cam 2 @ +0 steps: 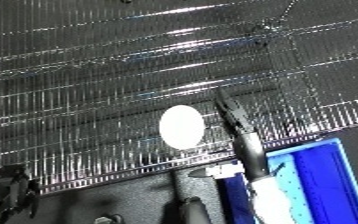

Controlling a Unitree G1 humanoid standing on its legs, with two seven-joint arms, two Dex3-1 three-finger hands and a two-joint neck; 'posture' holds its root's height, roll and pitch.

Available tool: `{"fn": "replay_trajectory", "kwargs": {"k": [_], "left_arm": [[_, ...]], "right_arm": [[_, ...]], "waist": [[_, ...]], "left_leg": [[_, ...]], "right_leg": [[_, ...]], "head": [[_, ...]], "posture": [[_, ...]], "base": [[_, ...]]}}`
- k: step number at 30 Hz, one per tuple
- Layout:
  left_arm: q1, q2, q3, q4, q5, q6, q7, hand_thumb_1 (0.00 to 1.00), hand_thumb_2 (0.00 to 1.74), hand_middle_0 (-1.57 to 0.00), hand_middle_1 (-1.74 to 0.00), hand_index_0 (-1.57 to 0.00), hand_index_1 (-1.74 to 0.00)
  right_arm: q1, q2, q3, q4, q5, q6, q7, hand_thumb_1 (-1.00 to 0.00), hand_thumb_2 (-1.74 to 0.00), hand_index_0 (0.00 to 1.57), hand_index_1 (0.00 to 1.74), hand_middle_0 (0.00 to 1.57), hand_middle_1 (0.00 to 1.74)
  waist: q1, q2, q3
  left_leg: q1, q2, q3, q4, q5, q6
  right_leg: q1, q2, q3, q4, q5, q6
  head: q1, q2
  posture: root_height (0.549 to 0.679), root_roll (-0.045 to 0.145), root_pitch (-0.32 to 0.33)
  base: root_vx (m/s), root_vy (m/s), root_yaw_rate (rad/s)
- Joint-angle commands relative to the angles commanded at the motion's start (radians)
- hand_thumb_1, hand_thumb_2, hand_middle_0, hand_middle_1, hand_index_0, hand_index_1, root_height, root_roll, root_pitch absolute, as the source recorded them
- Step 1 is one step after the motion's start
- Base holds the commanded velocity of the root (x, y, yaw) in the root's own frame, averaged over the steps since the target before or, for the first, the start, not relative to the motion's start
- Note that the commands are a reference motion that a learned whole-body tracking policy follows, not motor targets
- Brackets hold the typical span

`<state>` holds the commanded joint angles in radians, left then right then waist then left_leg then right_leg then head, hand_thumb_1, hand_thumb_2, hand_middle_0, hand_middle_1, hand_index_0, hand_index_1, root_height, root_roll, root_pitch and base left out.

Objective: Pick up the object and place it into the box

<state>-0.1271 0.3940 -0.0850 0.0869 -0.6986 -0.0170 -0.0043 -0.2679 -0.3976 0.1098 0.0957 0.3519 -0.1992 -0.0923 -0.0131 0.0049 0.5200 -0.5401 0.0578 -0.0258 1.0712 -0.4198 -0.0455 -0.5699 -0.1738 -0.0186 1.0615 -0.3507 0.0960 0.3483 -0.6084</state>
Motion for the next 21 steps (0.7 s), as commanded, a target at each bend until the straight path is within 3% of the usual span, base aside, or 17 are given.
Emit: {"fn": "replay_trajectory", "kwargs": {"k": [21], "left_arm": [[-0.029, 0.008, -0.017, 0.004, -0.01, -0.001, 0.003, 1.0, 1.74, -1.57, -1.74, -1.57, -1.74]], "right_arm": [[-0.062, -0.009, 0.012, 0.025, 0.009, 0.013, 0.0, 0.0, 0.0, 0.0, 0.0, 0.0, 0.0]], "waist": [[0.007, 0.007, 0.0]], "left_leg": [[-0.052, -0.005, -0.003, 0.001, -0.003, 0.0079]], "right_leg": [[-0.058, 0.0061, -0.009, 0.014, -0.002, -0.0079]], "head": [[0.019, 0.033]], "posture": [[0.596, 0.063, -0.022]], "base": [[0.005, -0.005, 0.015]]}}
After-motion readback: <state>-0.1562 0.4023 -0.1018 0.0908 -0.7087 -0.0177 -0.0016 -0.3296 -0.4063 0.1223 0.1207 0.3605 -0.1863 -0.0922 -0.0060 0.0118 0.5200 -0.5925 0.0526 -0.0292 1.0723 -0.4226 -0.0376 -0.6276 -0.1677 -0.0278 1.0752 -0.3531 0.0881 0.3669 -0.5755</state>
